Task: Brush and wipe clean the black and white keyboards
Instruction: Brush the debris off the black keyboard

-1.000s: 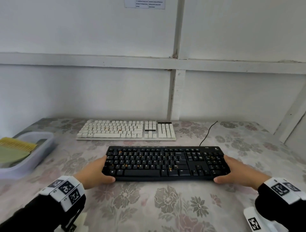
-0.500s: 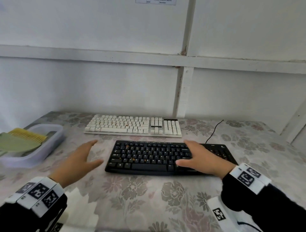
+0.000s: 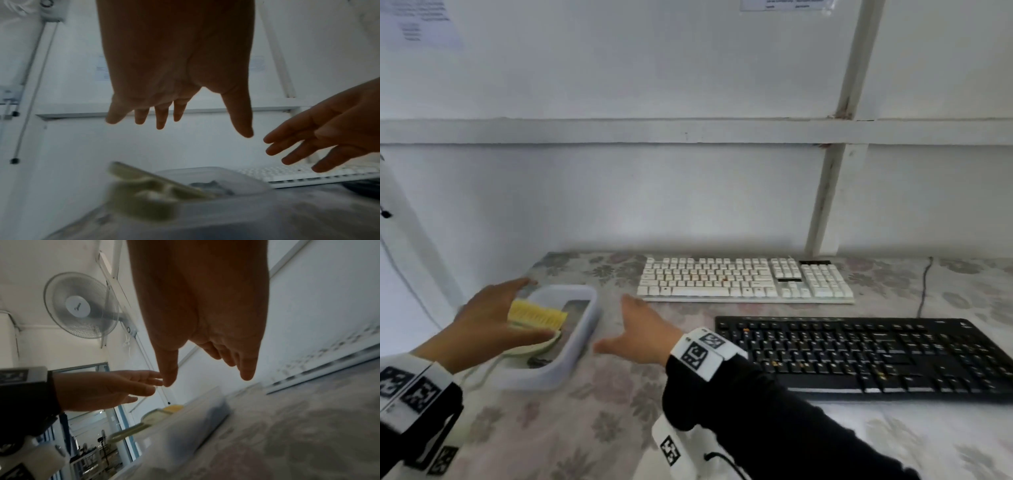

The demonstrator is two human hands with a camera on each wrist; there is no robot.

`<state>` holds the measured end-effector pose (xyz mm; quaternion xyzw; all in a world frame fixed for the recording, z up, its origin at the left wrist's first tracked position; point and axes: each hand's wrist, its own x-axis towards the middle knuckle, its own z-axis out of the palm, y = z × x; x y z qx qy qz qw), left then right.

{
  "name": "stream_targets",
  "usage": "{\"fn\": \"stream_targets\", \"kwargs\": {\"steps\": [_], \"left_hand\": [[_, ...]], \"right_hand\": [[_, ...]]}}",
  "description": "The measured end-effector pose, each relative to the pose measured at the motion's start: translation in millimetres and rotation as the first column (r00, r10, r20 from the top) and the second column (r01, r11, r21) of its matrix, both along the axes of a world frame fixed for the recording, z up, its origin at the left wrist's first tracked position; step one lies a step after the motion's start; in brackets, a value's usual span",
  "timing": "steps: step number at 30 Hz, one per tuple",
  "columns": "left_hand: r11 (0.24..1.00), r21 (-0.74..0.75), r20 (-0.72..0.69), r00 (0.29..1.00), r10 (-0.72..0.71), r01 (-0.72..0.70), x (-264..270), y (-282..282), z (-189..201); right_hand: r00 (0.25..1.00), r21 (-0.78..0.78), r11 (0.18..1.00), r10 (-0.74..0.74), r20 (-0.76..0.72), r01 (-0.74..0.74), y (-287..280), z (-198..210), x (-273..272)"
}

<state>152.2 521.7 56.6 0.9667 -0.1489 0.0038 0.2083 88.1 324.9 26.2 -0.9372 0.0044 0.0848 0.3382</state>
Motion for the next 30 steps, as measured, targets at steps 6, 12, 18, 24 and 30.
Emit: {"fn": "stream_targets", "kwargs": {"steps": [6, 12, 18, 24, 30], "left_hand": [[0.996, -0.081, -0.352, 0.934, -0.060, 0.033, 58.2, 86.7, -33.6], [0.898, -0.436, -0.534, 0.785, -0.314, 0.062, 54.9, 96.6, -46.7], [0.854, -0.512, -0.509, 0.766, -0.393, 0.098, 43.1, 93.7, -47.4], [0.852, -0.509, -0.506, 0.758, -0.411, 0.122, 31.1, 104.5, -47.7], [0.861, -0.493, -0.509, 0.761, -0.402, 0.125, 25.3, 111.1, -49.1]], "right_hand": [[0.990, 0.002, 0.995, 0.097, -0.105, -0.098, 65.1, -18.1, 39.0], [0.989, -0.011, 0.996, 0.091, -0.113, -0.093, 80.3, -32.7, 52.9], [0.996, 0.027, 0.999, 0.029, -0.086, -0.027, 85.7, -34.1, 40.3], [0.986, -0.010, 0.997, 0.071, -0.154, -0.074, 90.1, -27.2, 19.8], [0.999, -0.166, 0.985, 0.046, -0.008, -0.046, 98.2, -23.5, 10.5]]}}
